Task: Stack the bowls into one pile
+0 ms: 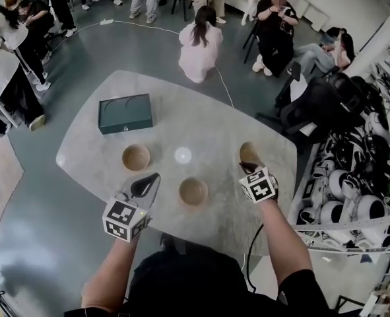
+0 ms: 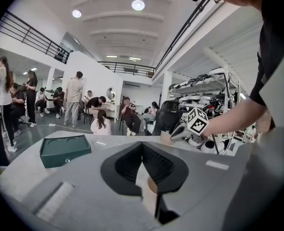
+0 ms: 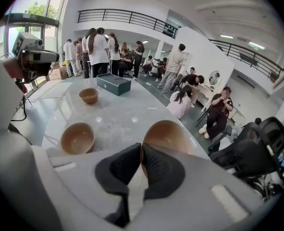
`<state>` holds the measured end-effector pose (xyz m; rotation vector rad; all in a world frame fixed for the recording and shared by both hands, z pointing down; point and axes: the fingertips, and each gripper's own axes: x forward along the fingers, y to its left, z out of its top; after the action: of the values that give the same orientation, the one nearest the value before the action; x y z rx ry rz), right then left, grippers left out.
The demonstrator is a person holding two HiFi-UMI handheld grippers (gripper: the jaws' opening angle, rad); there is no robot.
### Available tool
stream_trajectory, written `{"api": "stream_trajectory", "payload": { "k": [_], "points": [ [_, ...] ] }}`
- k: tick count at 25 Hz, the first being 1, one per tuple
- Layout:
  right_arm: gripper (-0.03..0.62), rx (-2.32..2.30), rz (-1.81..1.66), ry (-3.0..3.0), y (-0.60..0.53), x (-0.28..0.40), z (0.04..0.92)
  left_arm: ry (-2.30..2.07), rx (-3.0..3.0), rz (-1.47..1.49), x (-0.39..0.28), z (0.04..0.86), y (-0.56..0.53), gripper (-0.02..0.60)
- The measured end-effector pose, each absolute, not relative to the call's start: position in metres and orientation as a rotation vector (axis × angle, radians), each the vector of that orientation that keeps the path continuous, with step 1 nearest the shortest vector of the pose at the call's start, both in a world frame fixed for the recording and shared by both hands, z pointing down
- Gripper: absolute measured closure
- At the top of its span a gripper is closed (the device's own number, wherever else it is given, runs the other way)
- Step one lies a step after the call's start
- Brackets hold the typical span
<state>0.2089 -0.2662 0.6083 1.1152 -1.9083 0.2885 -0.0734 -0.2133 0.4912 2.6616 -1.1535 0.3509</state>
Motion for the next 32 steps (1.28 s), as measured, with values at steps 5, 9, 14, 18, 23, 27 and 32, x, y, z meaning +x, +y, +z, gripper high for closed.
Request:
{"api": "stream_trajectory", "payload": {
  "k": [5, 9, 14, 18, 23, 27, 32],
  "points": [
    [0.577, 1.133, 0.240, -1.953, -0.251, 0.168, 0.587, -1.129, 2.679, 0.319, -0.094, 0.483, -0.204, 0.571],
    [0.577, 1.132, 0.215, -1.991, -0.238, 0.142, 0.576, -1.137, 2.685, 0.315, -0.107, 0.482, -0.199, 0.571],
    [0.577, 1.067, 0.170, -2.038, -0.226, 0.114, 0.566, -1.168, 2.682, 0.308, -0.113, 0.477, -0.197, 0.571],
    [0.577, 0.990, 0.132, -2.077, -0.220, 0.097, 0.562, -1.205, 2.655, 0.305, -0.110, 0.476, -0.199, 0.571],
    [0.577, 0.884, 0.084, -2.104, -0.216, 0.080, 0.563, -1.257, 2.614, 0.299, -0.111, 0.476, -0.204, 0.571],
    [0.577, 0.799, 0.058, -2.111, -0.208, 0.063, 0.573, -1.297, 2.587, 0.299, -0.116, 0.479, -0.207, 0.571],
    [0.577, 0.675, 0.007, -2.085, -0.184, 0.049, 0.598, -1.319, 2.553, 0.313, -0.119, 0.486, -0.197, 0.571]
  ]
}}
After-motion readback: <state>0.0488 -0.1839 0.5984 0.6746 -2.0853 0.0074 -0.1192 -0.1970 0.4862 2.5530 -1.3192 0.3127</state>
